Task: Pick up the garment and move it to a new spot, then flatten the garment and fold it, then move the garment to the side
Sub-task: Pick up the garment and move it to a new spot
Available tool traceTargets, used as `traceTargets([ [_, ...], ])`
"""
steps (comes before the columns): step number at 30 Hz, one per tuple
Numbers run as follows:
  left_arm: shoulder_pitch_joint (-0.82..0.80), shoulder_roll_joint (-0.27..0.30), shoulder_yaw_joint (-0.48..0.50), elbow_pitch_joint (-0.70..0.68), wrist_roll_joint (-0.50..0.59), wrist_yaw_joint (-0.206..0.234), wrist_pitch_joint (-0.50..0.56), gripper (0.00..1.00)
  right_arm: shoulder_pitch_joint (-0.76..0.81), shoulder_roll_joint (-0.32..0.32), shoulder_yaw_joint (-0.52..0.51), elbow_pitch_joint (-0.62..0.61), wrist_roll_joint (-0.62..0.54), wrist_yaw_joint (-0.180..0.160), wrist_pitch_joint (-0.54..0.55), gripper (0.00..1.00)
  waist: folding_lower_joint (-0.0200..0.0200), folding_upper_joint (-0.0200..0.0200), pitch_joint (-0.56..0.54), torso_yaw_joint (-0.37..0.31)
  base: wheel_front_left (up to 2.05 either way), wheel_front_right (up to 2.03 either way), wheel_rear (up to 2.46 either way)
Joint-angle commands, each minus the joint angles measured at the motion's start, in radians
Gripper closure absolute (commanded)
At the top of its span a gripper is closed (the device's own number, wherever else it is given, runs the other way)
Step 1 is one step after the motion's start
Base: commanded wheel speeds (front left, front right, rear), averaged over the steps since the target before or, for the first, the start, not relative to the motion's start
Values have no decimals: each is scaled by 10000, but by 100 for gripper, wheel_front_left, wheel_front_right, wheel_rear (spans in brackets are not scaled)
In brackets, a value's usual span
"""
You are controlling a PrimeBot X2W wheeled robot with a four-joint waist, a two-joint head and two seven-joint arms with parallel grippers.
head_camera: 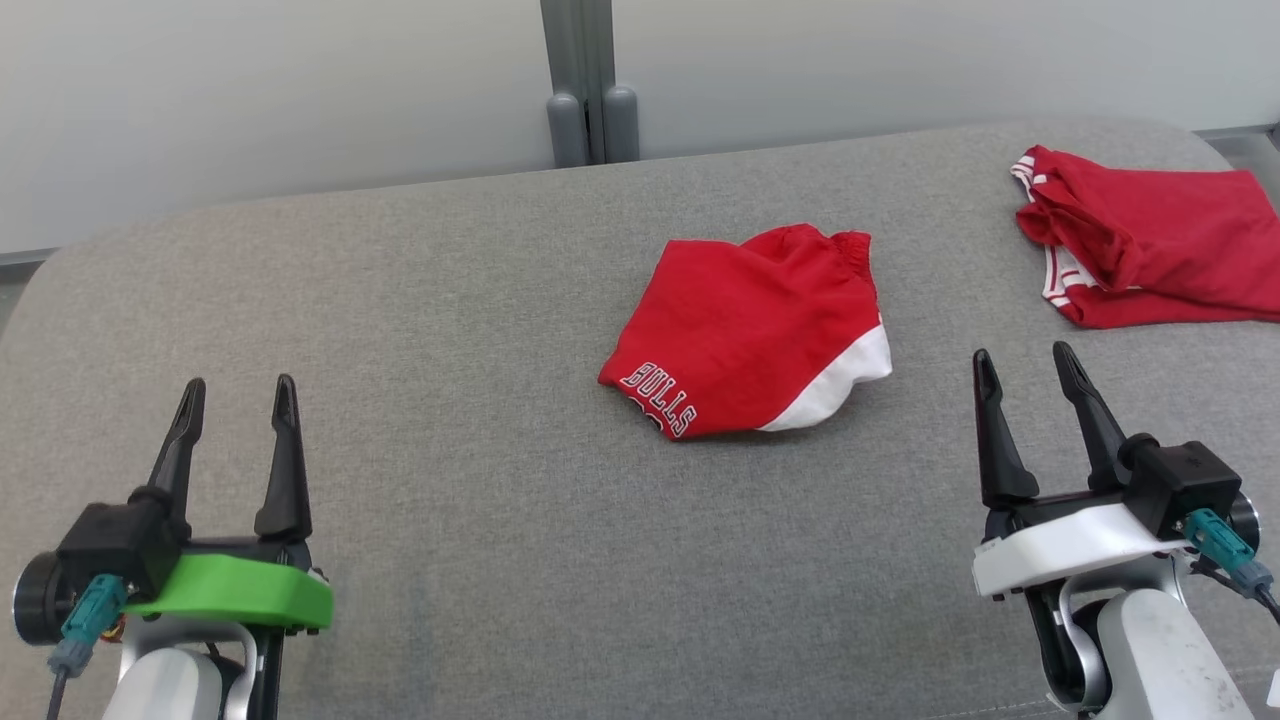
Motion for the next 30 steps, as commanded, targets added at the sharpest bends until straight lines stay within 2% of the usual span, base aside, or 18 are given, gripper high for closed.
traceTargets([
  [1, 315, 0, 117, -100, 94, -2, 0, 0, 166, -86, -15, 22, 24, -18, -31, 0, 0, 0, -222, 214, 0, 0, 0],
  [10, 1557, -298, 737, -573, 96, -25, 0, 0, 598, -145, -17, 136, 234, -18, -31, 0, 0, 0, -505, 389, 0, 0, 0],
  [16, 2055, -333, 1034, -600, 153, -189, 0, 0, 881, -242, -51, 185, 372, -18, -31, 0, 0, 0, -578, 420, 0, 0, 0],
  [30, 2054, -418, 817, -230, 300, -358, -1, 0, 985, -255, -17, 350, 350, -18, 67, 0, 0, 0, -622, 371, 0, 0, 0],
])
